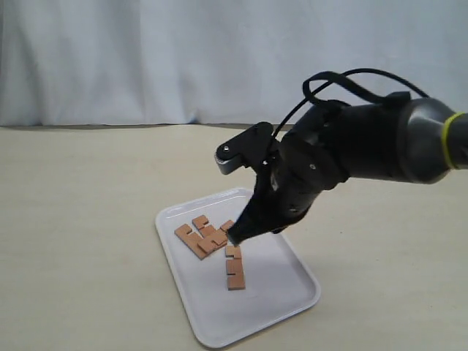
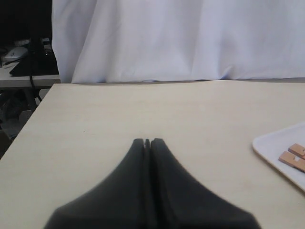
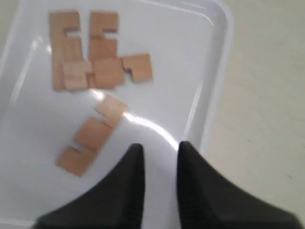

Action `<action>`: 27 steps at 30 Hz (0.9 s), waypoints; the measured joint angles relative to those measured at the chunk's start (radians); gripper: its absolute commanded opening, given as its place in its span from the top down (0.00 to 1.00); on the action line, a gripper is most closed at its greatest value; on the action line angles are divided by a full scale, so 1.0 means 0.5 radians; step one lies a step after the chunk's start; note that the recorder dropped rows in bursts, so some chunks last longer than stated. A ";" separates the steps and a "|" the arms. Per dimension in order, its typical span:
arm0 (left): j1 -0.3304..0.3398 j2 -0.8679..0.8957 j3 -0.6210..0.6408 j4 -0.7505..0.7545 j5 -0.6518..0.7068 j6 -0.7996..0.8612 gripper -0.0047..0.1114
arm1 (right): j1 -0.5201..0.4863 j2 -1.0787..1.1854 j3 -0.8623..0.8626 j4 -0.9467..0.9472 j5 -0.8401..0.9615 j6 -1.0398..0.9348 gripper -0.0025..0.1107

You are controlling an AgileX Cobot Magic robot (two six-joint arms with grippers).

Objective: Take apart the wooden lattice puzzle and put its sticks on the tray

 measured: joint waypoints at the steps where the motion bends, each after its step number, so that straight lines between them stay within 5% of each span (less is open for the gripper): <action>1: 0.000 0.000 0.000 0.000 0.000 0.000 0.96 | 0.000 -0.024 0.000 -0.065 0.097 -0.022 0.94; 7: 0.000 0.000 0.000 0.000 0.000 0.000 0.96 | -0.184 -0.198 0.011 -0.147 0.527 -0.074 0.94; 18: 0.000 0.000 0.000 0.000 0.000 0.000 0.96 | -0.924 -0.690 0.280 0.167 0.432 -0.223 0.94; 21: 0.000 0.000 0.000 0.000 0.000 0.000 0.96 | -1.253 -0.879 0.510 0.234 0.084 -0.108 0.94; 27: 0.000 0.000 0.000 0.000 0.000 0.000 0.96 | -1.181 -1.383 1.011 0.340 -0.752 -0.001 0.94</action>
